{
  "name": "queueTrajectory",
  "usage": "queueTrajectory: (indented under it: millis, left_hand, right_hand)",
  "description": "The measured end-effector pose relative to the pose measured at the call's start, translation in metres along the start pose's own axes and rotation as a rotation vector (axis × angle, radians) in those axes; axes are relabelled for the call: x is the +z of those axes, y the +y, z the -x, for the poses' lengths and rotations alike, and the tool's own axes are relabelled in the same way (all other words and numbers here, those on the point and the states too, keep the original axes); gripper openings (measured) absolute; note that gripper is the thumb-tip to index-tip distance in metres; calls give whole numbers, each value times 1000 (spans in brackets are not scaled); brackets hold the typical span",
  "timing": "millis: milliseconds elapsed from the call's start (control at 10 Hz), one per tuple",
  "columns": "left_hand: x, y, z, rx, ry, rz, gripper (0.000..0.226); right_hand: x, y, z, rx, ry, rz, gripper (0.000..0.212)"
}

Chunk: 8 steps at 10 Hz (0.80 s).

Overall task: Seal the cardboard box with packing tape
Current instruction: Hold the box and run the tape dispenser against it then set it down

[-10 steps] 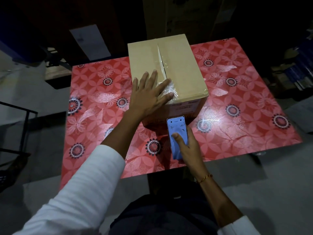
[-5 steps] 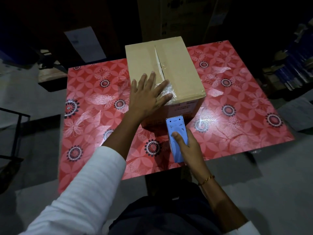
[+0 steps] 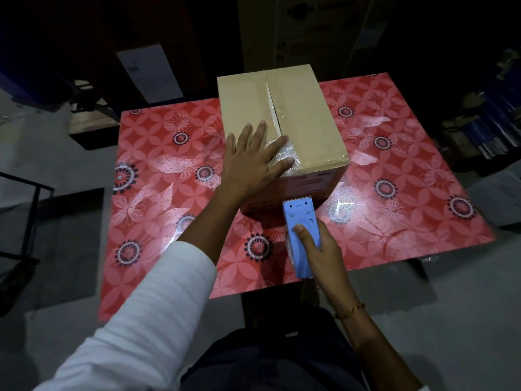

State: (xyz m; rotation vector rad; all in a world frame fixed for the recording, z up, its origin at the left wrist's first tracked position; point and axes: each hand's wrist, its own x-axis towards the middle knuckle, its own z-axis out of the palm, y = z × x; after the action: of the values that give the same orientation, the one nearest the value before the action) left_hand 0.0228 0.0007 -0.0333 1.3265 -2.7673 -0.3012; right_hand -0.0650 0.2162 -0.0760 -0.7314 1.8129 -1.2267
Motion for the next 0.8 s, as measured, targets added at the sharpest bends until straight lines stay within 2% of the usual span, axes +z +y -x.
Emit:
queueTrajectory:
  millis: [200,400,500,700,800]
  left_hand:
    - [0,1,0,-5,2,-6,68]
    - [0,-1,2,12,11,2,76]
    - [1,0,1,2,15,0,69]
    - [2,-1,0,1,12,-5,66]
    - [2,-1,0,1,10,4,66]
  right_hand:
    - [-7,-12,-14,69,0,183,34]
    - [-12,-18,-24,75,-6,180,35]
    - [-12,-14,-17,73,3,160,36]
    - [-8,-4,8,42,-15,-98,27]
    - [-8,-1,10,23,-2,-114,24]
